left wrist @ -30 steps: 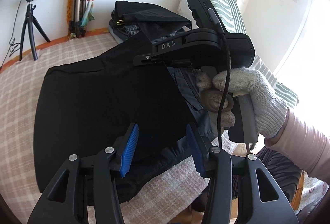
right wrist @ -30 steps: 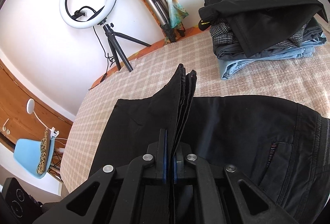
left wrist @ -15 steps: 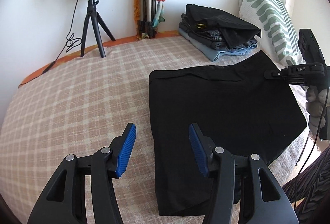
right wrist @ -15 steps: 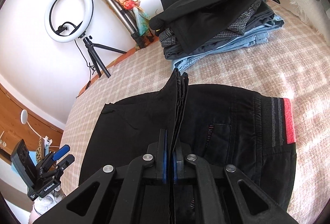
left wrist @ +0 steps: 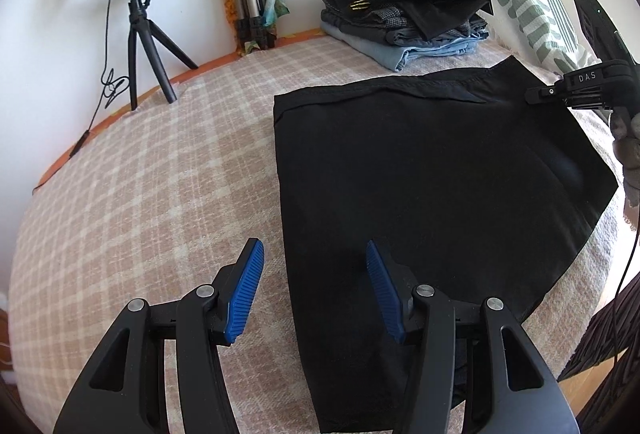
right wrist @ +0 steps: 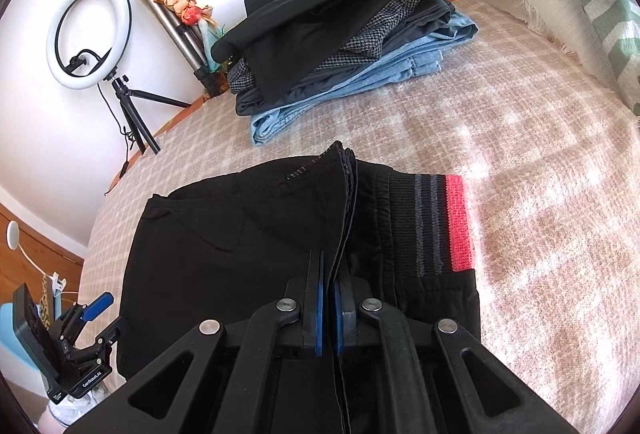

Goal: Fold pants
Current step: 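Hold the folded trouser edge with the right tool and press it flat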

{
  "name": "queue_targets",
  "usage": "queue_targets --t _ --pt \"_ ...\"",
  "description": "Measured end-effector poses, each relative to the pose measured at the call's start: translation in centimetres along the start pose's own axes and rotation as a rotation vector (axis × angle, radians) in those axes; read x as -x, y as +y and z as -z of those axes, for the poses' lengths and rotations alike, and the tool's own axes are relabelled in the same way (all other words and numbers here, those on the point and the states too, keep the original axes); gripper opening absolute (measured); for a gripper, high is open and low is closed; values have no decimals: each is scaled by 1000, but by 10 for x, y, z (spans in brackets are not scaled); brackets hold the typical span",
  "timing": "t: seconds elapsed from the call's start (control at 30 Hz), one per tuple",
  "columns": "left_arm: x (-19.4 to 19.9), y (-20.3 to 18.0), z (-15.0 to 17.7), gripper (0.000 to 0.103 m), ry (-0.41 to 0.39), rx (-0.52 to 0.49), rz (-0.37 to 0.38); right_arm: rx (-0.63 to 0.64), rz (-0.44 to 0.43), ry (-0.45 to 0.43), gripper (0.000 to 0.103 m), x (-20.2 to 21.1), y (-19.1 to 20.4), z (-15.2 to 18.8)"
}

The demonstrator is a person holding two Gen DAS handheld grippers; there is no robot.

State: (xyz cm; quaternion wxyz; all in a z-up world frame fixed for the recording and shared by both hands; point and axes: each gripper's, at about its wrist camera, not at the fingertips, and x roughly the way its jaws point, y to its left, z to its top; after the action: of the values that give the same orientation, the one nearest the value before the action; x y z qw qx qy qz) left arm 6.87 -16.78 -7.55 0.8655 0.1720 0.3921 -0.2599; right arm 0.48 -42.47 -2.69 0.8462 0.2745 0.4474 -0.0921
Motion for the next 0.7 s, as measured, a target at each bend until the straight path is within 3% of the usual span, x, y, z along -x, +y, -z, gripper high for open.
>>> queue_targets --t 0.27,0.5,0.57,0.6,0.63,0.7 --pt "4 5 1 52 -7 21 -4 -33 68 -32 1 7 -16 1" --pt "-5 -3 6 52 26 -23 -25 36 136 -36 2 8 -6 4" --pt "-8 -4 10 52 39 -23 -23 78 213 -63 16 12 4 3" --pt "-9 -4 12 52 43 -23 -21 102 243 -87 31 16 9 1" --pt "-10 -4 13 53 45 -24 -21 118 264 -116 40 21 14 0" --pt "-10 -4 14 53 44 -22 -20 156 263 -169 40 32 28 -4"
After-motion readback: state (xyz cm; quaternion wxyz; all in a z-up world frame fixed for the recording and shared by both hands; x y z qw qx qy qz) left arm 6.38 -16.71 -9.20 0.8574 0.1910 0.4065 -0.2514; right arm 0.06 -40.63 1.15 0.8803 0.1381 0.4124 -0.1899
